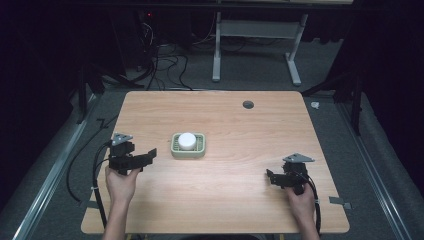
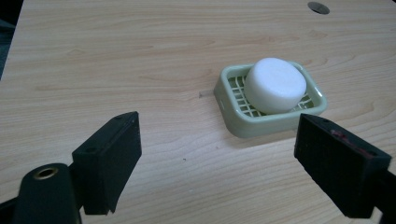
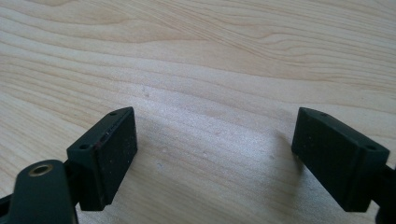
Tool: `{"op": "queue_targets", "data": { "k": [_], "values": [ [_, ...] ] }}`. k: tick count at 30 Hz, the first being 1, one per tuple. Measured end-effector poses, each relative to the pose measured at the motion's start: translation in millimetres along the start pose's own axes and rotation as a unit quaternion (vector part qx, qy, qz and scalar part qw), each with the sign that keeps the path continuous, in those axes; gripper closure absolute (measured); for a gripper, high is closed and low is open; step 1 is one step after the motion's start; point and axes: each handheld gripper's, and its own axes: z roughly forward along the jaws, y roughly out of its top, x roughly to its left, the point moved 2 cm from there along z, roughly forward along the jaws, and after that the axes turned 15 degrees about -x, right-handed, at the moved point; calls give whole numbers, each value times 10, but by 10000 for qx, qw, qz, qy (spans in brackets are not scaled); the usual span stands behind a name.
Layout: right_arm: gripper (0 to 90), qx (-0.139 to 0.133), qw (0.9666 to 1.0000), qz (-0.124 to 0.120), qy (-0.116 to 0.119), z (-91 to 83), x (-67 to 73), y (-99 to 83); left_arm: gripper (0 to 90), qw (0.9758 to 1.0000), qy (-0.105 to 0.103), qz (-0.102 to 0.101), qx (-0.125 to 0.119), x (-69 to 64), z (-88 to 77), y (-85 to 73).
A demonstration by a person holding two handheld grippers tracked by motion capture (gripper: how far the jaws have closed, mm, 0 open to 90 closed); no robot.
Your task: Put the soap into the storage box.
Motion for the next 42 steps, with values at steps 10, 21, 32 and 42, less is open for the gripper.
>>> {"op": "queue_targets", "data": {
  "k": [10, 21, 32, 42],
  "values": [
    [151, -1, 10000, -5, 1, 0, 0, 0, 155, 9999, 69, -70, 47, 24, -62, -149],
    [151, -1, 10000, -4, 1, 0, 0, 0, 155, 9996, 141, -135, 210, 57, -42, -373],
    [150, -4, 10000, -10, 0, 0, -1, 0, 154, 9982, 335, -11, 495, 48, 99, -685],
    [151, -6, 10000, -12, 1, 1, -1, 0, 153, 9950, 714, 322, 626, 53, 260, -937]
  ]
}}
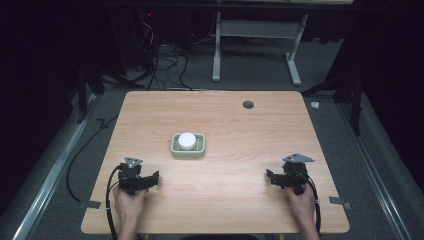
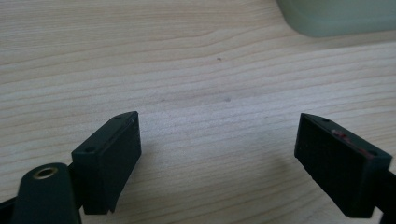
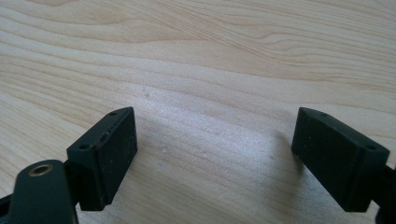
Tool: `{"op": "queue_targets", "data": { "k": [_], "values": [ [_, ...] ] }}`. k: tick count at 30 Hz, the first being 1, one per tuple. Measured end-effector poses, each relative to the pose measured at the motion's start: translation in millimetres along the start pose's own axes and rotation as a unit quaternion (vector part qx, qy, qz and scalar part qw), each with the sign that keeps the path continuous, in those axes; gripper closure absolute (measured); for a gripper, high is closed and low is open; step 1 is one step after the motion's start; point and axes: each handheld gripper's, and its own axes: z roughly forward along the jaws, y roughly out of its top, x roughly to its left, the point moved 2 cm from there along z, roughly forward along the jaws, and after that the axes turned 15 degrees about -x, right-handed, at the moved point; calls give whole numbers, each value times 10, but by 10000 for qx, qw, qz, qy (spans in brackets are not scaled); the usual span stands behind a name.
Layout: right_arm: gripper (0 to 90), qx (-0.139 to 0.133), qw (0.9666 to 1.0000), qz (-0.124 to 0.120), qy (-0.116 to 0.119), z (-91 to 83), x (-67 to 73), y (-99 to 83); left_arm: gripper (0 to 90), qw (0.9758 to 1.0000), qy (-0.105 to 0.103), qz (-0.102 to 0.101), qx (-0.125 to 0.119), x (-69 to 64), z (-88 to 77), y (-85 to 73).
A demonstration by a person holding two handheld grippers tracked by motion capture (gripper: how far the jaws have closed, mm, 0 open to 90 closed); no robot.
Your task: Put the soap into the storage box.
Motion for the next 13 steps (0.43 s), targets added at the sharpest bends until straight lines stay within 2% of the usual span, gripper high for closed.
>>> {"op": "queue_targets", "data": {
  "k": [1, 5, 13],
  "values": [
    [151, 0, 10000, 0, 0, 0, 0, 0, 150, 9999, 42, 84, -80, -8, 11, -31],
    [151, 0, 10000, 2, 0, 0, 0, 0, 148, 9996, 110, 51, -235, -16, 10, -62],
    [151, -1, 10000, 0, 0, 1, 1, 0, 148, 9997, 95, 26, -232, -14, 10, -62]
  ]
}}
